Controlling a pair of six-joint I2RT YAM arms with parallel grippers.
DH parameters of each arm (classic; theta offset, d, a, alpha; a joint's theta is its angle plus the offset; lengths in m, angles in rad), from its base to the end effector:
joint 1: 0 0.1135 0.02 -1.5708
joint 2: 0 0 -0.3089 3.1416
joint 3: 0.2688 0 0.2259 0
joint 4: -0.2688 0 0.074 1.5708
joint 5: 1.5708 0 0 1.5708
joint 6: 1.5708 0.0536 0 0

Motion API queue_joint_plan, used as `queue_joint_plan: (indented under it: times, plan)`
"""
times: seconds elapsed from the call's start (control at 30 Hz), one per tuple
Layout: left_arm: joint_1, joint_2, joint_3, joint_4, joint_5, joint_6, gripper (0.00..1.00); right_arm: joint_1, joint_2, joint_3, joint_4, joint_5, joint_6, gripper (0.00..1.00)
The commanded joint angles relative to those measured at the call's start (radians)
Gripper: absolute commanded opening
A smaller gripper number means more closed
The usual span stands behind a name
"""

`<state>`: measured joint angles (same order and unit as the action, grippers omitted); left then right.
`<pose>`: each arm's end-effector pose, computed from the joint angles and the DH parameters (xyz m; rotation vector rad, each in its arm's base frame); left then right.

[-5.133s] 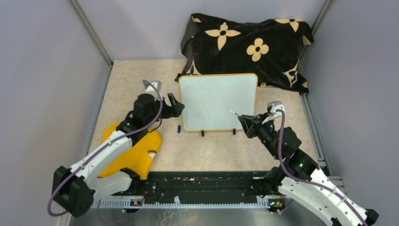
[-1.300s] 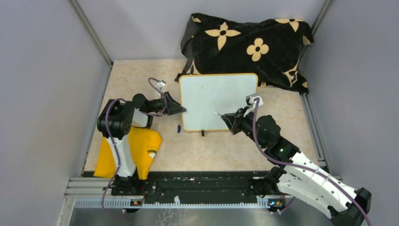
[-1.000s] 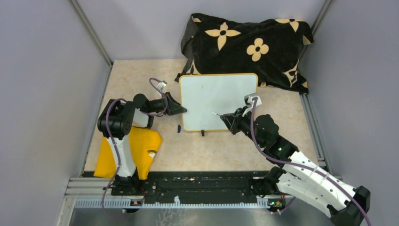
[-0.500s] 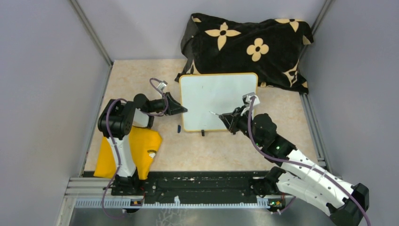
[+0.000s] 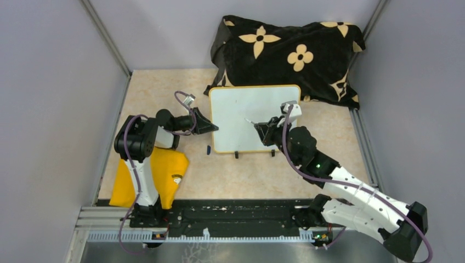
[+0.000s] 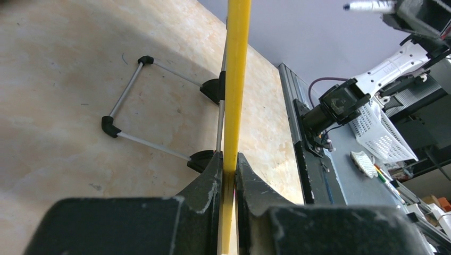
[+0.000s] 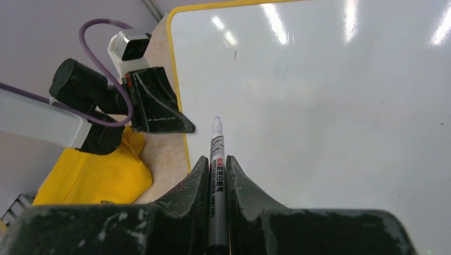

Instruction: Write a sentence on the whiteboard

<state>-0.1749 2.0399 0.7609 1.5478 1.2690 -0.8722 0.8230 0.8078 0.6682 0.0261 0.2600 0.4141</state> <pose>0.3520 -0.1142 0.2216 0.7075 1.5862 -1.6159 0.1159 0.1047 0.3516 -0.1526 1.7241 0.7066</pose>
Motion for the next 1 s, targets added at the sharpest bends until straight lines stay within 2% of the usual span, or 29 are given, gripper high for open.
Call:
queue_joint_plan:
  times: [0.0, 0.27, 0.43, 0.77, 0.97]
  plan:
    - [-0.009, 0.02, 0.009, 0.244, 0.017, 0.002, 0.0, 0.034, 0.092, 0.105, 0.082, 0.176, -0.035, 0.0]
    - [-0.009, 0.022, 0.009, 0.243, 0.013, 0.004, 0.0, 0.17, 0.296, 0.244, 0.131, 0.438, -0.188, 0.0]
    - [-0.009, 0.022, 0.009, 0.243, 0.012, 0.004, 0.0, 0.22, 0.383, 0.319, 0.118, 0.522, -0.261, 0.0]
    - [-0.009, 0.026, 0.008, 0.244, 0.011, 0.006, 0.0, 0.227, 0.479, 0.425, -0.007, 0.535, -0.241, 0.0]
    - [-0.009, 0.026, 0.008, 0.243, 0.01, 0.007, 0.0, 0.227, 0.469, 0.42, 0.013, 0.48, -0.229, 0.0]
